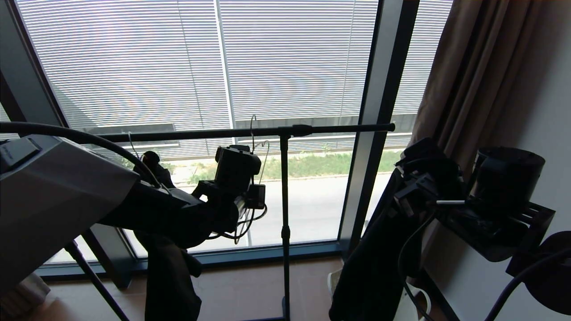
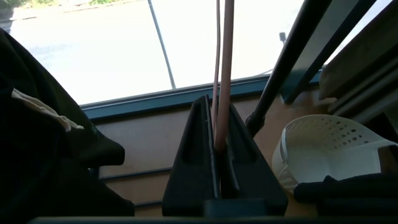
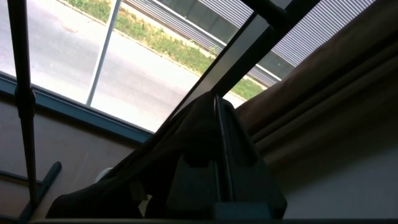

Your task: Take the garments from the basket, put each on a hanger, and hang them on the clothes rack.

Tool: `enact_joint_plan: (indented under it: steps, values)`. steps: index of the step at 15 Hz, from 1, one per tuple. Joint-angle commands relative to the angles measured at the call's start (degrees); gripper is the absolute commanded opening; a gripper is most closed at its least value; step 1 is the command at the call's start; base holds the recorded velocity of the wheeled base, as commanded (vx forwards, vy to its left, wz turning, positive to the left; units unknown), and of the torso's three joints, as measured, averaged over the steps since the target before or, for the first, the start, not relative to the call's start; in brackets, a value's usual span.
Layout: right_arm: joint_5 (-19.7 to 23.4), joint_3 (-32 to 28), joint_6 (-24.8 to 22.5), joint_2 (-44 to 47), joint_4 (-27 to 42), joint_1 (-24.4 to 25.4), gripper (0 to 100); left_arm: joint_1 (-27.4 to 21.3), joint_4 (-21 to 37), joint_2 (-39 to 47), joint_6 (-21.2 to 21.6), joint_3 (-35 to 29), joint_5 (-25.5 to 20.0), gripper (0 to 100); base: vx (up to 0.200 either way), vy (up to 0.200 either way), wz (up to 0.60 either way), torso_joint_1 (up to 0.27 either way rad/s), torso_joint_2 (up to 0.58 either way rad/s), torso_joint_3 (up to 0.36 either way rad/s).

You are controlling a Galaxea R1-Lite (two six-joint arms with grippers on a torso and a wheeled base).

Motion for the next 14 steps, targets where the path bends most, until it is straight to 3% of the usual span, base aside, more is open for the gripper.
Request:
enact_joint_plan:
  steps: [1,7,11,14]
  values:
    - [0.01,-0.03,-0.03,0.3,0.06,0.02,0,-0.04,-0.16,-4.8,0.03,3.52,0.01,0,0.0,0.0,0.0,0.0,0.0,0.0]
    - [-0.08,0.05,-0.03,0.21,0.06,0.02,0,-0.92,-1.39,-12.54,0.29,12.14,-0.08,0,0.0,0.0,0.0,0.0,0.0,0.0]
    - [-0.08,0.23,-0.03,-0.06,-0.03,0.37,0,-1.35,-1.66,-19.22,1.52,21.1,-0.34,0,0.0,0.0,0.0,0.0,0.0,0.0]
    - [-0.17,0.76,0.06,-0.41,-0.03,0.81,0,-1.88,-4.38,-24.49,4.77,27.78,-0.69,0,0.0,0.0,0.0,0.0,0.0,0.0]
